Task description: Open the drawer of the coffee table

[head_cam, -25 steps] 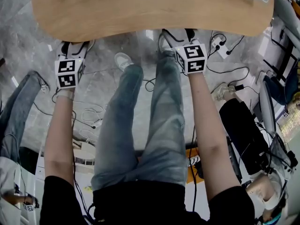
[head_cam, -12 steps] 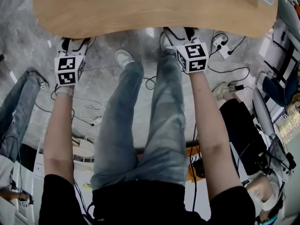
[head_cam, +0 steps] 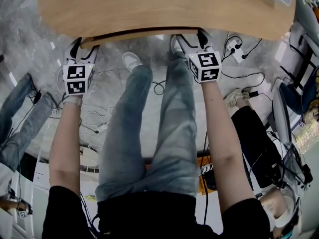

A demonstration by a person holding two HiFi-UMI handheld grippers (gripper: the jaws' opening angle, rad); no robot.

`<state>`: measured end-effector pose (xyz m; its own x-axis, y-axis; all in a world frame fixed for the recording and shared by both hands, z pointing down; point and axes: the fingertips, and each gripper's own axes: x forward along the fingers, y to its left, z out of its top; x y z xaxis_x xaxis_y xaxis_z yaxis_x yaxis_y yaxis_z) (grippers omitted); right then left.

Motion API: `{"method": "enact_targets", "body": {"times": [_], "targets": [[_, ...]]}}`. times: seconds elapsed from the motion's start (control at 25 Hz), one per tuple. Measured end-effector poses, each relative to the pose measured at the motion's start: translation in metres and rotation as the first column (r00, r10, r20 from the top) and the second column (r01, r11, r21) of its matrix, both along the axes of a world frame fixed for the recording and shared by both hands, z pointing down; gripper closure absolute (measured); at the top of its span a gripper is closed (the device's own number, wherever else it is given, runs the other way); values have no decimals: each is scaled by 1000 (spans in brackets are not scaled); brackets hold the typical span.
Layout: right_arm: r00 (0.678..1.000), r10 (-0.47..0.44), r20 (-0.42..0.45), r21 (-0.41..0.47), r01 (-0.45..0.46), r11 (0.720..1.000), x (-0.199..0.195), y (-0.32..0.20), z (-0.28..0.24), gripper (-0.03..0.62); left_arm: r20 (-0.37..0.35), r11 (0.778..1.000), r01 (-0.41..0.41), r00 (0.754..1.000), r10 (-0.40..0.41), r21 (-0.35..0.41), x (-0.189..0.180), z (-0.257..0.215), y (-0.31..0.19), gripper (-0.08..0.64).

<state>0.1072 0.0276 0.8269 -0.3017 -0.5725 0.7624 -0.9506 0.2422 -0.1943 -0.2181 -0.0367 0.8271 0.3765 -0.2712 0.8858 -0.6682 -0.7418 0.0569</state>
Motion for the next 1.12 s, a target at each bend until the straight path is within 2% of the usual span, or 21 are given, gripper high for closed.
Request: {"method": "enact_targets", "body": {"times": [0.16, 0.68, 0.92, 1.12], "targets": [[1000, -15, -2, -9, 15, 1000, 0, 12, 5, 330, 6, 1000, 5, 1000, -5, 4, 1, 5, 9, 273], [1000, 3, 3, -72, -3, 997, 6, 43, 17, 342, 30, 998, -16, 999, 18, -68, 7, 17, 39, 276], [1000, 17, 0, -78, -17, 997, -7, 74, 12, 342, 29, 997, 6, 1000, -4, -72, -8, 13, 77, 275], [1000, 6, 1, -105, -6, 994, -11, 95, 14, 342, 36, 996, -4, 999, 7, -88, -11, 15, 96, 276]]}}
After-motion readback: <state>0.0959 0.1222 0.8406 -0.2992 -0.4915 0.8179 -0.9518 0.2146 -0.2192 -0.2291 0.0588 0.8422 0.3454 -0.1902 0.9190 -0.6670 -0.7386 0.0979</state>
